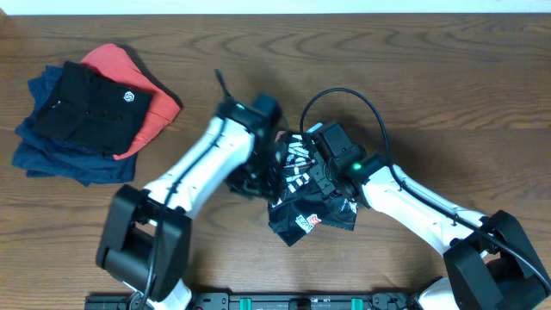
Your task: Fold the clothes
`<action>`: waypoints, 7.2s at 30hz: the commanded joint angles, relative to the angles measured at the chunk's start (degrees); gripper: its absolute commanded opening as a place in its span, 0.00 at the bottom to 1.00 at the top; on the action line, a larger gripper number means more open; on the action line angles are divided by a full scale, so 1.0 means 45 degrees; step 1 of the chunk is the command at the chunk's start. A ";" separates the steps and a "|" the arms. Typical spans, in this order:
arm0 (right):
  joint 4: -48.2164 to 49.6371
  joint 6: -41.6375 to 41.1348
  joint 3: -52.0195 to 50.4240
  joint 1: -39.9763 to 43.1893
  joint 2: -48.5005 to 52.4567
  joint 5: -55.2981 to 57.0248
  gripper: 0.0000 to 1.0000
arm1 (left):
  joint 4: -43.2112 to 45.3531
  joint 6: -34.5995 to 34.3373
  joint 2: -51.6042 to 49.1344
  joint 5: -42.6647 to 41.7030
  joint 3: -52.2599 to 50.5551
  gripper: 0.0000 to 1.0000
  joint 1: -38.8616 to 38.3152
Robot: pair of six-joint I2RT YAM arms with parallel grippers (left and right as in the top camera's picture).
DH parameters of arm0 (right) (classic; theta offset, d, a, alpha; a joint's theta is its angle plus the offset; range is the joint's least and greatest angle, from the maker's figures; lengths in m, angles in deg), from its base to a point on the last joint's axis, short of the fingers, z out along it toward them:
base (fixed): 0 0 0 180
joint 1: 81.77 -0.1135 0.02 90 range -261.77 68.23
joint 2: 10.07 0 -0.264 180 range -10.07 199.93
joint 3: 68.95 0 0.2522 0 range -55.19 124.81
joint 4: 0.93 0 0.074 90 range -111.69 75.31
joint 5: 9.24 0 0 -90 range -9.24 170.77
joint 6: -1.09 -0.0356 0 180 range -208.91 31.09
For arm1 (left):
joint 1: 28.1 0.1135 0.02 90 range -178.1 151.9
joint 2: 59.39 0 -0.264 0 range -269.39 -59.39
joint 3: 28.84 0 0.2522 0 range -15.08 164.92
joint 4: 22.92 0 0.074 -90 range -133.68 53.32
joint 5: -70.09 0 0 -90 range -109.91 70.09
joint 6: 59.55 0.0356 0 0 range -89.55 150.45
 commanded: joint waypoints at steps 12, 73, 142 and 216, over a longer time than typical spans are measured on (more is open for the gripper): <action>-0.0073 -0.0029 0.0253 -0.0131 -0.0005 -0.0131 0.15 | 0.2827 0.0151 0.0126 0.1200 -0.2705 0.61 -0.2977; -0.2822 -0.1695 0.0894 0.4265 -0.4148 -0.1277 0.69 | 0.5775 -0.8432 0.0525 0.0423 -0.4109 0.23 -0.2671; -0.2939 -0.1700 0.0894 0.4260 -0.4148 -0.1277 0.68 | 0.7922 -0.5935 0.2157 0.1195 -0.2997 0.15 -0.2584; -0.3021 -0.1700 0.0894 0.4260 -0.4148 -0.1277 0.70 | 0.6819 -0.5445 -0.0194 -0.1297 -0.2919 0.55 -0.4527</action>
